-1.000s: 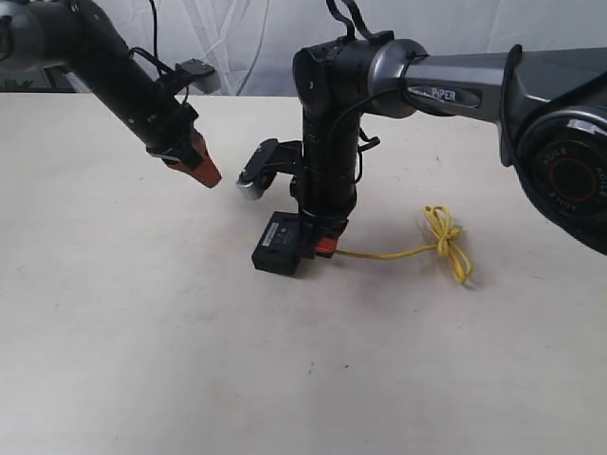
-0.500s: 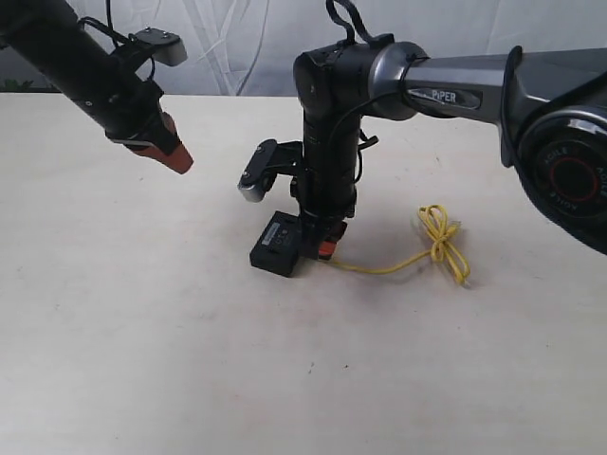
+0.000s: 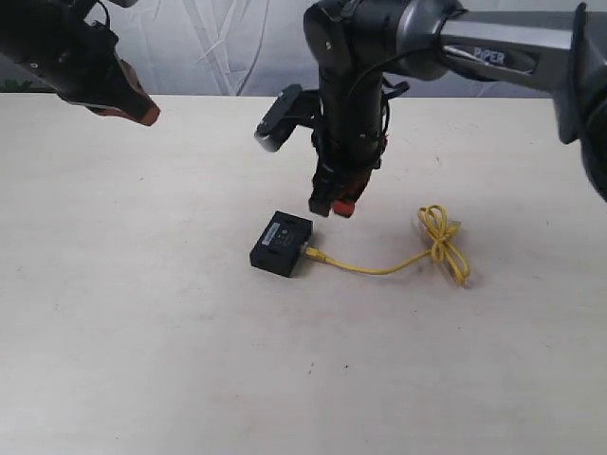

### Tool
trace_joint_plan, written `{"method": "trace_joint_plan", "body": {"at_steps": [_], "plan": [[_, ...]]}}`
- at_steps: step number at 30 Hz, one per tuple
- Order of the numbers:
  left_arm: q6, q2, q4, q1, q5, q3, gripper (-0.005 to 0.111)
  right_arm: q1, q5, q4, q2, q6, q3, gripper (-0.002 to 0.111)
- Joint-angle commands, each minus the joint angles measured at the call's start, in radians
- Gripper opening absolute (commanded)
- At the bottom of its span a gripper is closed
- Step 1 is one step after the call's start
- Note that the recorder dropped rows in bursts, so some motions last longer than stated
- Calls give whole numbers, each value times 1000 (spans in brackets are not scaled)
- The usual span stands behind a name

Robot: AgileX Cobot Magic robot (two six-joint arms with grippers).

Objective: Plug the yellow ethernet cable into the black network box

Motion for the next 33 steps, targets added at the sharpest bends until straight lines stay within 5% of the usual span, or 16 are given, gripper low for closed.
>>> {"method": "trace_joint_plan", "body": {"at_steps": [1,3,22,33], "plan": [[-86,-109,81,7,-44,64,0,-59,30,-61,-60,131,2,16],[-106,-160,99,12,-63,95,0,-93,30,-53,-80,172,2,0],[-230,-515,190,66,-106,354,0,-402,10,-1,-515,238,379,0],[-229,-728,179,66,-173,508,0,-555,-197,-4,-842,307,616,0]]}}
